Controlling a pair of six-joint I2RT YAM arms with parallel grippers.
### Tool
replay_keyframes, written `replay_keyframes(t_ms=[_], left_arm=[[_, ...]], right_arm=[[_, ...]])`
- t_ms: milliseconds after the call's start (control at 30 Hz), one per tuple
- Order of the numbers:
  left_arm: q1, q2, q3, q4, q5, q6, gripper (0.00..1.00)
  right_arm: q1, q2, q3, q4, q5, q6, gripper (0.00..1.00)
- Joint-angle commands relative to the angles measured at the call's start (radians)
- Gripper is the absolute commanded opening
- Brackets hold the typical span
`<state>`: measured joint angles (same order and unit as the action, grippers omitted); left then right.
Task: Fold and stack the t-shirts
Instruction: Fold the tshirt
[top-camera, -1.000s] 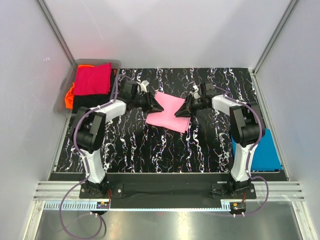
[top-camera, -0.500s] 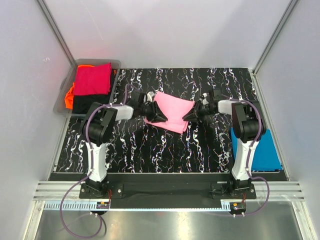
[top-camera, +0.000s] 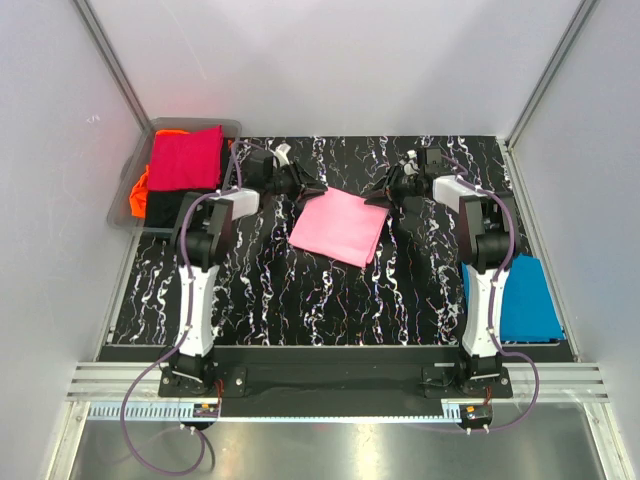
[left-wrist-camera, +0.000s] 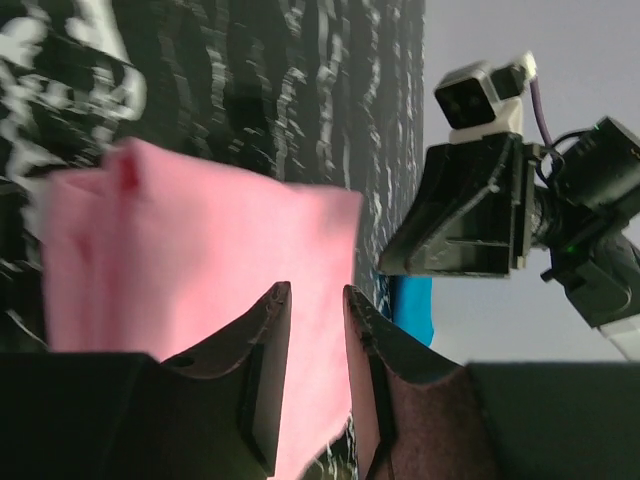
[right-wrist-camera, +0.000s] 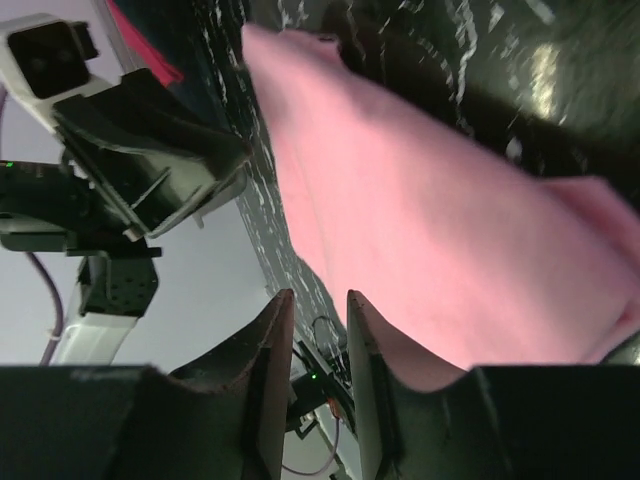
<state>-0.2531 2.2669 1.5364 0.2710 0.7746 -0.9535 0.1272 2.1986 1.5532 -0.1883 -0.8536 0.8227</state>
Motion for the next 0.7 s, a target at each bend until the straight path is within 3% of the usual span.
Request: replay_keyframes(t_ms=[0, 167, 333, 533, 667], left_arm=[[0.005, 0.112, 0.066, 0.192, 0.028, -0.116, 0.32], [0.014, 0.253, 0.24, 0.14, 0.034, -0.104, 0.32], [0.04, 0.243, 0.329, -0.074, 0.025, 0.008, 0.34], [0.055, -0.039, 0.312, -0.421, -0.041, 0.281, 0.42], [0.046, -0.318, 0.06, -0.426, -0.11, 0.297, 0.47]], right_arm=[[-0.024, 0.1, 0.098, 0.006, 0.011, 0.026, 0.35], [-0.07, 0.214, 0.182, 0.007, -0.001, 0.035, 0.36], [-0.121, 0.234, 0.206, 0.001, -0.024, 0.03, 0.38], [-0.187, 0.103, 0.202, -0.162, -0.004, -0.043, 0.49], [-0.192, -0.06, 0.179, -0.339, 0.07, -0.154, 0.62]])
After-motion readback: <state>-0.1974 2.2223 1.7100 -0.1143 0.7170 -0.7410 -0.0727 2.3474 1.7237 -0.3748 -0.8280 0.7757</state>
